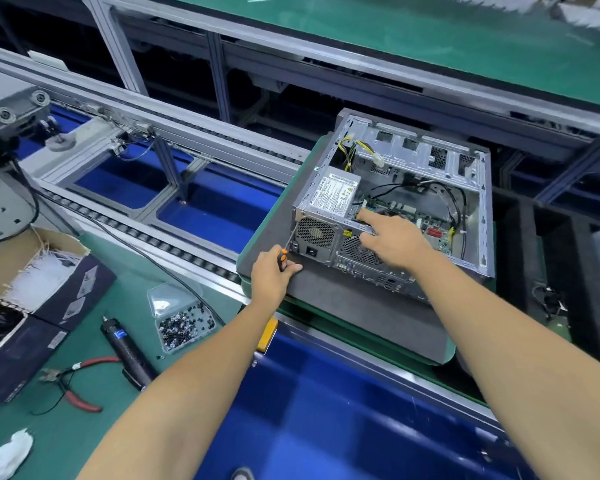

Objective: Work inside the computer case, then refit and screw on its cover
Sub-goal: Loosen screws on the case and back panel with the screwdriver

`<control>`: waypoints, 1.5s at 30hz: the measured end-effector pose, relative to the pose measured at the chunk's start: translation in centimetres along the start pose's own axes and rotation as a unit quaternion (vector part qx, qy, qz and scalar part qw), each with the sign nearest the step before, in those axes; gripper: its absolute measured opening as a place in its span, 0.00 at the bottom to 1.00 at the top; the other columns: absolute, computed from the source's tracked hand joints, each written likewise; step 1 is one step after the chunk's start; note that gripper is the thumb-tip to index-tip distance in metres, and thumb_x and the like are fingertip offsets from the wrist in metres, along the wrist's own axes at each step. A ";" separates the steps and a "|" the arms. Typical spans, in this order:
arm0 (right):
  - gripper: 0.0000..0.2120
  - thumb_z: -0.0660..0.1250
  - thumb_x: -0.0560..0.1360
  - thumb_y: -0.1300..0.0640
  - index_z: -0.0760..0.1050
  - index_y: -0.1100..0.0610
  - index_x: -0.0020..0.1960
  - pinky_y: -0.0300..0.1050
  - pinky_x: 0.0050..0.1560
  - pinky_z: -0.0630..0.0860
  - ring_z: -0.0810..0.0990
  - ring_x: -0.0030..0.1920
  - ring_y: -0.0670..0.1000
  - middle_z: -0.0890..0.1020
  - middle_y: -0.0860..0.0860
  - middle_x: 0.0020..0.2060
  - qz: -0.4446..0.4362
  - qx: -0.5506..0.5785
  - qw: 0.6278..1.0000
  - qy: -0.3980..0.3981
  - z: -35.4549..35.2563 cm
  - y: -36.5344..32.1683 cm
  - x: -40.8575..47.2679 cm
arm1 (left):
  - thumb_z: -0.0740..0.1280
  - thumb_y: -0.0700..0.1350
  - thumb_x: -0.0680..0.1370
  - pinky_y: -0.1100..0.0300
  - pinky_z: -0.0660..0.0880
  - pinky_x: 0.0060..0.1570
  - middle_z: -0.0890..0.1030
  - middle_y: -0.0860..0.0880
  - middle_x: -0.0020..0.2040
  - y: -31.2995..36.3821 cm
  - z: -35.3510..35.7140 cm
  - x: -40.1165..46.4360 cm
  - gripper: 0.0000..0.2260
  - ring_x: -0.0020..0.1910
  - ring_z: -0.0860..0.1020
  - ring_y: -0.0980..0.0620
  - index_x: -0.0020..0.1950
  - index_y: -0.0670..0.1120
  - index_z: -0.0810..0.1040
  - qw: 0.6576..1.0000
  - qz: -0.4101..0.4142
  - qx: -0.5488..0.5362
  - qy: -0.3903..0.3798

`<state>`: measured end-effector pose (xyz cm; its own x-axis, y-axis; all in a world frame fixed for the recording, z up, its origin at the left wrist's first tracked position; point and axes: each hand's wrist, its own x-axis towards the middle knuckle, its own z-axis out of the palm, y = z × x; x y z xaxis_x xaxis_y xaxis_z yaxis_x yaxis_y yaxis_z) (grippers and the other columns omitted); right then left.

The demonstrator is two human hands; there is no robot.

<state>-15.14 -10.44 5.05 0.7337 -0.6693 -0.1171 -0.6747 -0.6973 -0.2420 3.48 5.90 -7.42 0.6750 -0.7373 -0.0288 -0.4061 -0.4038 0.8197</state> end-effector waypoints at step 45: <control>0.11 0.59 0.77 0.55 0.77 0.49 0.40 0.53 0.50 0.78 0.80 0.45 0.47 0.83 0.42 0.40 0.092 0.302 0.947 0.054 12.2 -12.0 -6.9 | 0.66 0.34 0.80 0.63 0.81 0.46 0.86 0.48 0.49 0.5 -5.0 -3.1 0.13 0.55 0.84 0.52 0.62 0.46 0.72 0.748 -0.153 -0.635 -0.117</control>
<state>-11.12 5.66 -3.02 0.5737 -0.8104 -0.1189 -0.5975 -0.3148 -0.7374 4.32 10.71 -4.07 0.4295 -0.8504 -0.3039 0.7585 0.1571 0.6324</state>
